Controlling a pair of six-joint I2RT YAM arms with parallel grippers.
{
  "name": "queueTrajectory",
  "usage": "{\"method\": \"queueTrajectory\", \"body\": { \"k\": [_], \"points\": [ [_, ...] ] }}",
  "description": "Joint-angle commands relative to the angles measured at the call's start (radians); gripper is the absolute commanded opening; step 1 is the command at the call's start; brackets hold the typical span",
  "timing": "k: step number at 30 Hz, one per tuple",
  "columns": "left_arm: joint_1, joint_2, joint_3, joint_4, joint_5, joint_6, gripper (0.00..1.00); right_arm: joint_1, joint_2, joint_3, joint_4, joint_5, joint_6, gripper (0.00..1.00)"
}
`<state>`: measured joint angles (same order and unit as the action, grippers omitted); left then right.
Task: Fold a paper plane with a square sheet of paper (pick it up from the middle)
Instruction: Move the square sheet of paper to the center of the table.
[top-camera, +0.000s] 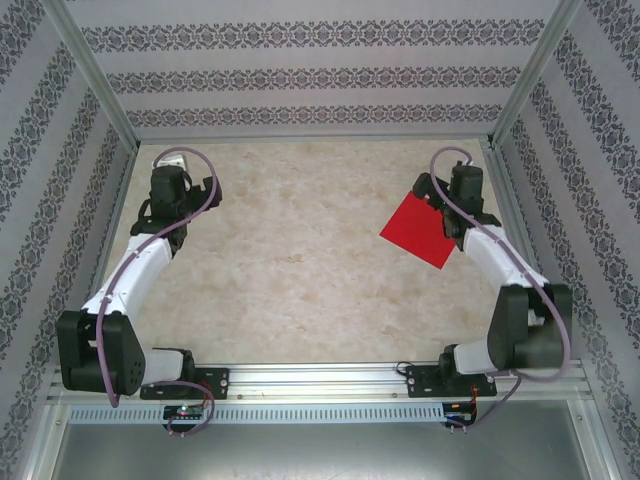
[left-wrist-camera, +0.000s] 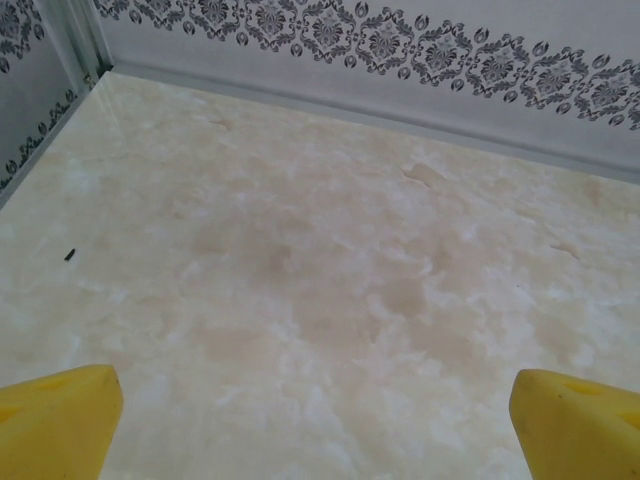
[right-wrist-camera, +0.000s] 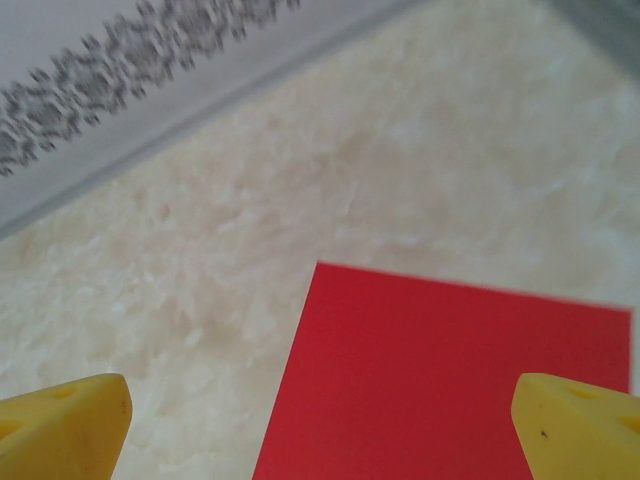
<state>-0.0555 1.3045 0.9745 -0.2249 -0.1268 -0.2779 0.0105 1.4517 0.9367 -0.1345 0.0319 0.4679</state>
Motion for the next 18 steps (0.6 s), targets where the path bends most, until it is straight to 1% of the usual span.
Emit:
{"method": "queueTrajectory", "body": {
  "k": [1, 6, 11, 18],
  "points": [
    [-0.011, -0.005, 0.043, -0.188, 0.053, -0.074, 1.00, 0.015, 0.104, 0.062, -0.168, -0.081, 0.141, 0.98],
    [-0.010, 0.002, 0.066, -0.209, 0.118, -0.077, 1.00, 0.025, 0.241, 0.173, -0.224, -0.061, 0.191, 0.98],
    [-0.011, 0.036, 0.087, -0.216, 0.192, -0.061, 1.00, 0.027, 0.354, 0.254, -0.248, -0.074, 0.234, 0.98],
    [-0.011, 0.066, 0.107, -0.228, 0.215, -0.062, 1.00, 0.062, 0.508, 0.387, -0.312, -0.108, 0.241, 0.97]
  ]
}}
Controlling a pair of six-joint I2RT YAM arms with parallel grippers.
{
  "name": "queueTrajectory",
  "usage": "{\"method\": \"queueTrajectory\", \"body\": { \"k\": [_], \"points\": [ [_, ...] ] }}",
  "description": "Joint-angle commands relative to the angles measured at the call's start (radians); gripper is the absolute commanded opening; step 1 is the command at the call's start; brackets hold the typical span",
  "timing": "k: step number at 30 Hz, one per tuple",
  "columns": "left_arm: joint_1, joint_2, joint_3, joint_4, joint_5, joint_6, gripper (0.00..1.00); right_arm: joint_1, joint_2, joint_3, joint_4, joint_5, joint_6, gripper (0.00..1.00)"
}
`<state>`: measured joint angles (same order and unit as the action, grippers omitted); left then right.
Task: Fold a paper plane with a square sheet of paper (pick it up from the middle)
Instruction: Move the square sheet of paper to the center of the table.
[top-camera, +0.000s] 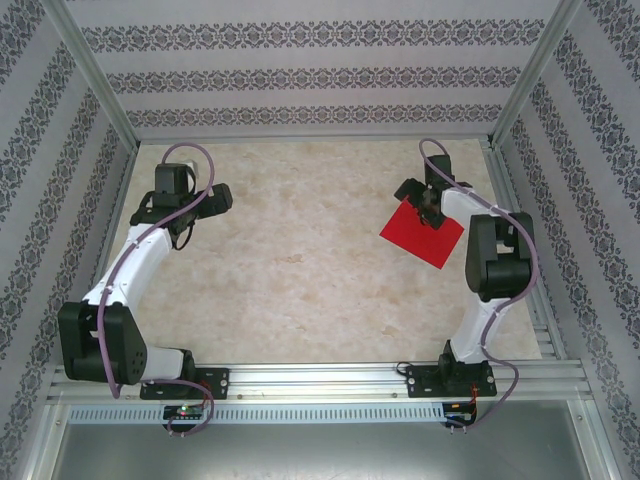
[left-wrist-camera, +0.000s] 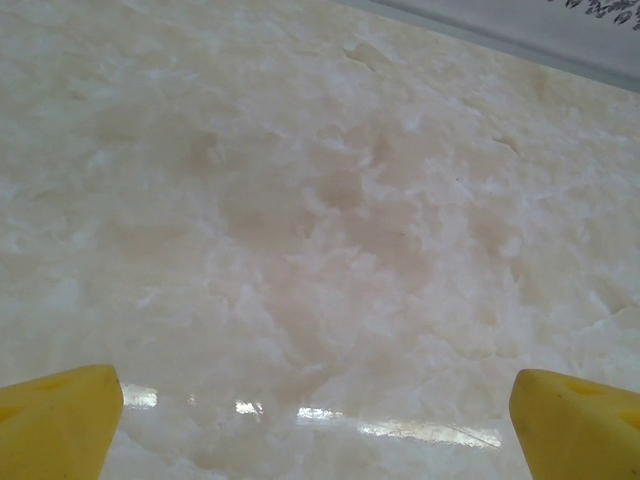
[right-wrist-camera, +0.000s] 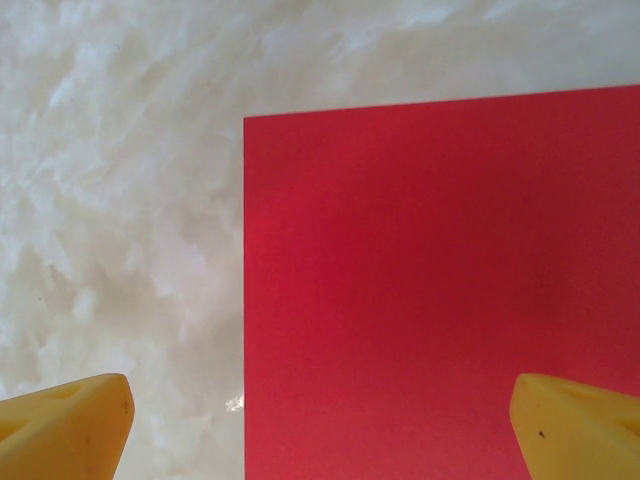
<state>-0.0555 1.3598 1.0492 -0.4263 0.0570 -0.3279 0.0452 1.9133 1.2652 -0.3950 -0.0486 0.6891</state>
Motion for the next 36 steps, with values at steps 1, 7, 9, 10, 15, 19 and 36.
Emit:
{"method": "queueTrajectory", "body": {
  "k": [1, 7, 9, 10, 15, 19, 36],
  "points": [
    [-0.011, 0.012, 0.036, -0.030, 0.034, -0.012, 1.00, 0.034, 0.064, 0.076, -0.060, -0.034, 0.014, 0.97],
    [-0.011, 0.023, 0.052, -0.057, 0.043, -0.022, 1.00, 0.085, 0.150, 0.154, -0.098, -0.097, 0.004, 0.97],
    [-0.010, 0.024, 0.055, -0.067, 0.046, -0.029, 1.00, 0.109, 0.172, 0.182, -0.126, -0.118, -0.007, 0.97],
    [-0.011, 0.023, 0.057, -0.074, 0.047, -0.036, 1.00, 0.122, 0.186, 0.203, -0.157, -0.129, -0.017, 0.97],
    [-0.010, 0.023, 0.062, -0.089, 0.083, -0.090, 1.00, 0.213, 0.192, 0.206, -0.202, -0.172, -0.040, 0.97],
    [-0.011, 0.017, 0.080, -0.145, 0.077, -0.100, 1.00, 0.326, 0.159, 0.129, -0.193, -0.175, -0.014, 0.97],
    [-0.011, -0.022, 0.108, -0.255, 0.017, -0.065, 1.00, 0.533, -0.044, 0.157, -0.348, -0.015, -0.083, 0.97]
  ]
}}
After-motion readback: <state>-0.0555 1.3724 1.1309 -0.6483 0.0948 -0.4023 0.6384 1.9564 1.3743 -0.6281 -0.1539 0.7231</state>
